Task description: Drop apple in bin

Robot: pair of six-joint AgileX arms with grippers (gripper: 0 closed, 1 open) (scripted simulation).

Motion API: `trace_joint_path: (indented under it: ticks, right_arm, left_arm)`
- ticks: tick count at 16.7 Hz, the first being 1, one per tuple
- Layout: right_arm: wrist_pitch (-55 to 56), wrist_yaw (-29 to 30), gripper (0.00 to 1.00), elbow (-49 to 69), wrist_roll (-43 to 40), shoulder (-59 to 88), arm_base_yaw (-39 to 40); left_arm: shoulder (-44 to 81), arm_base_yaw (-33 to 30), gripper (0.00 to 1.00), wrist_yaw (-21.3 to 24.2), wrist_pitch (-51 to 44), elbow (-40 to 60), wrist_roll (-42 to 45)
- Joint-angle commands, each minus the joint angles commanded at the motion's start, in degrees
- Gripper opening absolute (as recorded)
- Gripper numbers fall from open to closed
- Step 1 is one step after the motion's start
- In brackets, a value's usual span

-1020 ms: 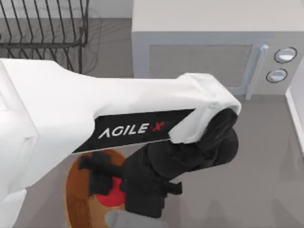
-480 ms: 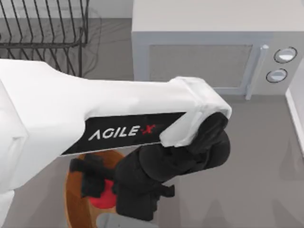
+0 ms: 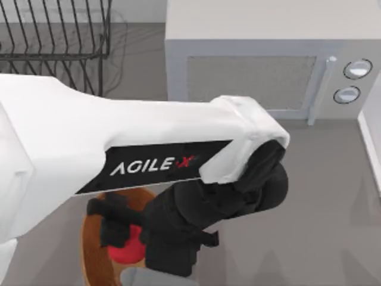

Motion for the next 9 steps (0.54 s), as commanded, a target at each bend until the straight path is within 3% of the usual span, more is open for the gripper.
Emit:
trace_joint_path:
  ticks: [3, 9]
  right_arm:
    - [0.00, 0.00, 1.00, 0.00, 0.00, 0.00, 0.00]
    - [0.00, 0.00, 1.00, 0.00, 0.00, 0.00, 0.00]
  left_arm:
    - [0.00, 0.00, 0.98, 0.00, 0.00, 0.00, 0.00]
    - [0.00, 0.00, 1.00, 0.00, 0.00, 0.00, 0.00]
